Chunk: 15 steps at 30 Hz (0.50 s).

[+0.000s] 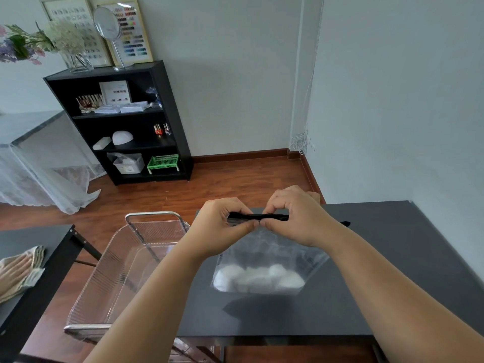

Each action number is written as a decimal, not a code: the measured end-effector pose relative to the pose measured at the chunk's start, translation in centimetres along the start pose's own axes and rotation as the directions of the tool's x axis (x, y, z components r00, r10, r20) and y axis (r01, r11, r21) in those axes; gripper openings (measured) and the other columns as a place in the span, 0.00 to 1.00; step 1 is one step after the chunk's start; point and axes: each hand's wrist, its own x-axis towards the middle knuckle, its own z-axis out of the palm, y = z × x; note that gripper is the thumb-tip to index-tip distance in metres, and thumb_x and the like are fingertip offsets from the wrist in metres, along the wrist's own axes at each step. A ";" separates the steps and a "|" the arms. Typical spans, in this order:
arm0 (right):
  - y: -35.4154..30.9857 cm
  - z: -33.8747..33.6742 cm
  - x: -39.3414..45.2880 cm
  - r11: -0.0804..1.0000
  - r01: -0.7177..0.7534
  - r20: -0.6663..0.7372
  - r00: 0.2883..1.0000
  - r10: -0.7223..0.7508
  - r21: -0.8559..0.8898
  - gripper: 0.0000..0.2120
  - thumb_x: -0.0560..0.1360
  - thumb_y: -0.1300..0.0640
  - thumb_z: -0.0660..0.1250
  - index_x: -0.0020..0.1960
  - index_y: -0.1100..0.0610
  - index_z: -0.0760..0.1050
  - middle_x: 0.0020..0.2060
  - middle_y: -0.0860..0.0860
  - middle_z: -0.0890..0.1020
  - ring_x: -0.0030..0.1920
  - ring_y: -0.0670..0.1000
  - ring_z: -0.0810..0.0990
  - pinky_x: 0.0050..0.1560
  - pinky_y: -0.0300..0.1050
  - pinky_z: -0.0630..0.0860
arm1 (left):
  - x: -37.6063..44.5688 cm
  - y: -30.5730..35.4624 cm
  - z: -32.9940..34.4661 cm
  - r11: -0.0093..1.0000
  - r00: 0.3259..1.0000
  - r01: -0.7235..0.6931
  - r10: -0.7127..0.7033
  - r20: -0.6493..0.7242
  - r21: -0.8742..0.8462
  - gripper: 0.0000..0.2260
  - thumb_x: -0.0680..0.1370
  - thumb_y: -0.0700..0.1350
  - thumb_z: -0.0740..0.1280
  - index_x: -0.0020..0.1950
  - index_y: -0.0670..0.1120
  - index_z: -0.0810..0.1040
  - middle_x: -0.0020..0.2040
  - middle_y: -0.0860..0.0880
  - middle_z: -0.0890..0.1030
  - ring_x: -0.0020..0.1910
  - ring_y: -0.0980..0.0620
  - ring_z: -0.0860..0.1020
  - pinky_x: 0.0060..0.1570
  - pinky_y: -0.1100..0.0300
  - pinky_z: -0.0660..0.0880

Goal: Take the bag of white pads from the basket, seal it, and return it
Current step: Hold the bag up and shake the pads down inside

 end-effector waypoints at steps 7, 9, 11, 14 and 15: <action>0.8 0.1 0.2 0.999 0.033 -0.035 0.999 -0.034 -0.010 0.08 0.72 0.45 0.72 0.39 0.38 0.73 0.41 0.32 0.77 0.56 0.39 0.67 0.58 0.47 0.54 | 0.4 -0.2 0.4 0.999 0.999 0.004 -0.006 -0.043 -0.040 0.02 0.72 0.45 0.76 0.42 0.48 0.85 0.39 0.54 0.82 0.40 0.55 0.80 0.41 0.61 0.76; 1.1 -0.1 0.3 1.000 0.016 -0.026 1.000 -0.016 -0.001 0.07 0.71 0.42 0.72 0.38 0.36 0.74 0.41 0.32 0.77 0.57 0.38 0.66 0.56 0.45 0.52 | 0.6 -0.3 0.0 1.000 0.999 -0.019 0.019 -0.029 0.002 0.03 0.72 0.47 0.76 0.42 0.49 0.85 0.39 0.55 0.82 0.40 0.54 0.80 0.41 0.60 0.76; 1.6 -0.2 0.3 1.000 0.003 0.010 1.000 -0.003 -0.008 0.07 0.71 0.41 0.71 0.37 0.35 0.73 0.41 0.32 0.78 0.58 0.39 0.65 0.56 0.46 0.51 | 0.8 -0.4 -0.3 0.998 0.999 -0.050 0.050 -0.005 0.050 0.03 0.72 0.47 0.76 0.42 0.50 0.85 0.39 0.55 0.82 0.40 0.54 0.80 0.41 0.58 0.77; 2.4 -0.1 -0.1 0.997 -0.031 0.066 0.997 0.036 -0.075 0.07 0.72 0.42 0.70 0.38 0.35 0.74 0.43 0.36 0.79 0.59 0.43 0.66 0.60 0.49 0.53 | 0.8 -0.8 -0.9 0.996 0.997 -0.054 0.057 -0.050 0.070 0.03 0.72 0.47 0.77 0.41 0.52 0.84 0.38 0.56 0.82 0.40 0.55 0.81 0.41 0.61 0.76; 2.7 -0.1 -0.4 0.995 -0.051 0.063 0.996 0.056 -0.091 0.06 0.72 0.42 0.70 0.39 0.36 0.75 0.45 0.37 0.79 0.60 0.44 0.66 0.62 0.49 0.54 | 0.7 -1.0 -1.1 0.997 0.996 -0.045 0.050 -0.068 0.068 0.03 0.72 0.48 0.77 0.41 0.52 0.83 0.38 0.56 0.82 0.40 0.56 0.81 0.41 0.63 0.76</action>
